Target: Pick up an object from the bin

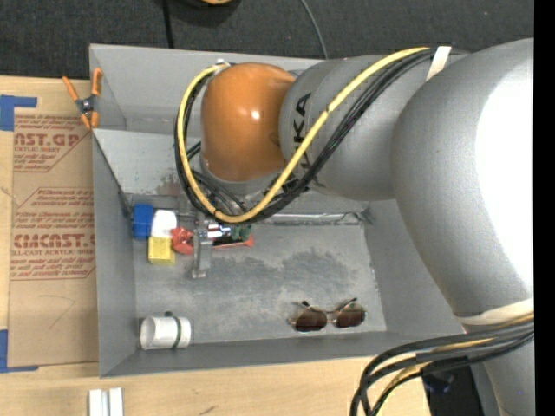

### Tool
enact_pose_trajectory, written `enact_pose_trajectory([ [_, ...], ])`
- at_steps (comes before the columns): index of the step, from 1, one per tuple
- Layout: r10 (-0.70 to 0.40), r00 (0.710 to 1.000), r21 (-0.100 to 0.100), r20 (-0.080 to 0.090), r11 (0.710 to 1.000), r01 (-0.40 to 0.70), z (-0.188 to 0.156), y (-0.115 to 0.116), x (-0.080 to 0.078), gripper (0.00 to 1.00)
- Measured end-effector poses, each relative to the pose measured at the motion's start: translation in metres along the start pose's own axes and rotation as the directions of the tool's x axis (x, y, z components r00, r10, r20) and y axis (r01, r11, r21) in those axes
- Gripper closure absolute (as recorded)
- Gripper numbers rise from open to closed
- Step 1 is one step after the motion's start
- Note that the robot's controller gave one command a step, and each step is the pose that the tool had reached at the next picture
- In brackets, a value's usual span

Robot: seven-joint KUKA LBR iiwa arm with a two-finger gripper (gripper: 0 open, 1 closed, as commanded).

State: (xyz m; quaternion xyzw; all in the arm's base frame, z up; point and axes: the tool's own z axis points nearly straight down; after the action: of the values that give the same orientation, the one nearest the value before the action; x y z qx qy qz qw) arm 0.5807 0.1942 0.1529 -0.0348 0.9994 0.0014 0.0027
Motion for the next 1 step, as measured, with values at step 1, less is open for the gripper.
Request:
enact_pose_trajectory([
  [1, -0.076, 0.997, 0.000, -0.003, 0.997, 0.076, 0.0834, -0.0233, 0.0058, 1.00],
])
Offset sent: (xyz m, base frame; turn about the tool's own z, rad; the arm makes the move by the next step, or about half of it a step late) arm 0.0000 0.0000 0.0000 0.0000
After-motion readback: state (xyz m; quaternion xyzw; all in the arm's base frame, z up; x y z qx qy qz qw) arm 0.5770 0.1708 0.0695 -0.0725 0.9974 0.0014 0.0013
